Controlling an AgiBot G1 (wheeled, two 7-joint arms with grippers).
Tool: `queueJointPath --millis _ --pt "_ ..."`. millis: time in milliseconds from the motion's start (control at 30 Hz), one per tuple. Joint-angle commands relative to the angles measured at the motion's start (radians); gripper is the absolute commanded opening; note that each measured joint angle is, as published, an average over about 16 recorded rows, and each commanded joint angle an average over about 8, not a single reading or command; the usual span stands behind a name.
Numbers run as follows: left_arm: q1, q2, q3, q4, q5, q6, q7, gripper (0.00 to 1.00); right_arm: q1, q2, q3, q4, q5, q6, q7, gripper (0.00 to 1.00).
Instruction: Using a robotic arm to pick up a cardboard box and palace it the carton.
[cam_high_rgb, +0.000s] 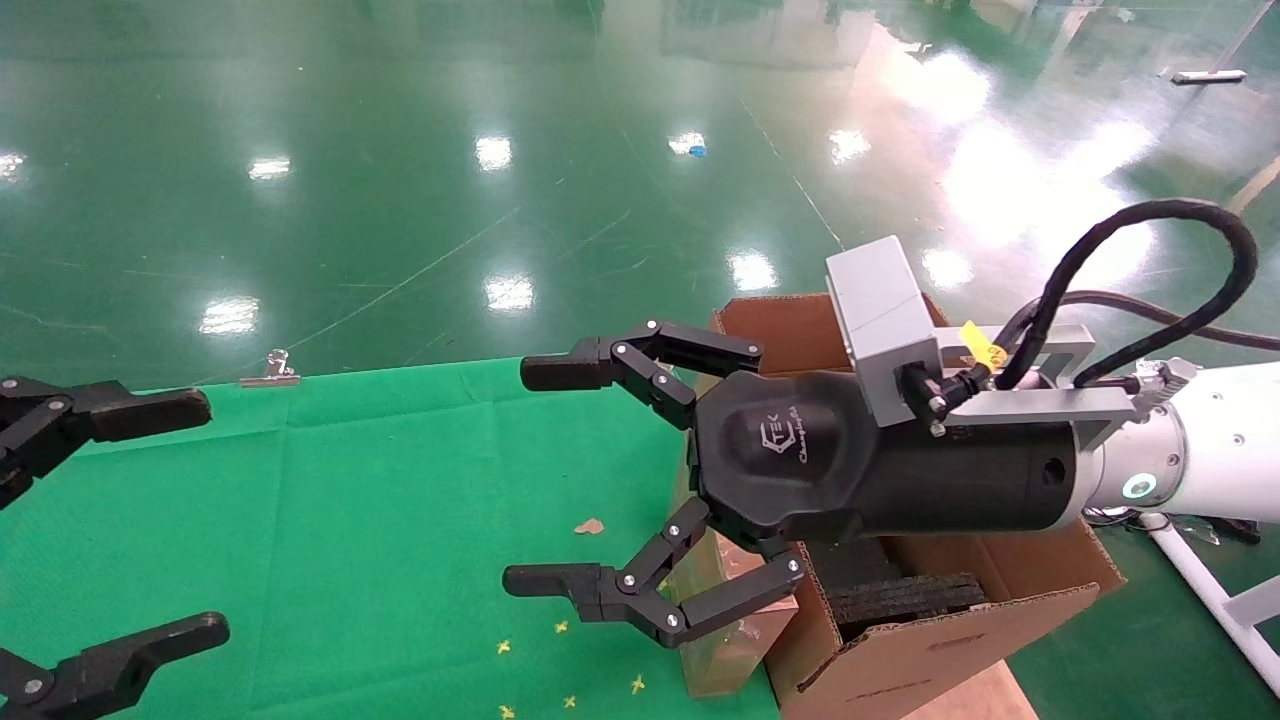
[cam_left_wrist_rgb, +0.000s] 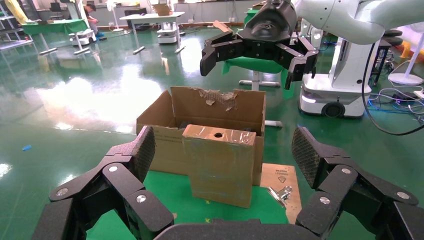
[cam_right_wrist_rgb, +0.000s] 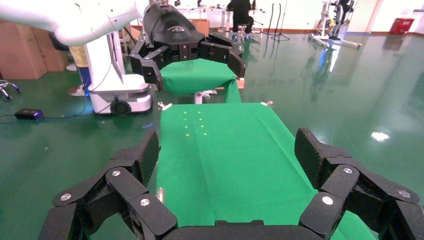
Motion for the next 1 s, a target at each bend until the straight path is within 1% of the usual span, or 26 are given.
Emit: queueJointPath --millis 33,767,867,1000 --pt "0.0 0.0 0.0 0.0 0.0 0.0 0.0 1.0 0.0 0.0 0.0 0.0 0.0 0.0 0.0 1.0" --pt "0.003 0.005 -0.012 -0.002 0.009 0.005 -0.007 1.0 -0.001 0.0 0.0 0.001 -0.002 0.0 0.001 1.0" --pt "0.003 0.005 -0.014 -0.002 0.009 0.006 -0.007 1.0 0.003 0.0 -0.015 0.004 -0.028 0.004 0.015 1.0" --pt "0.003 0.006 -0.014 -0.002 0.01 0.006 -0.007 1.0 0.033 -0.004 -0.06 0.022 -0.111 0.015 0.065 1.0"
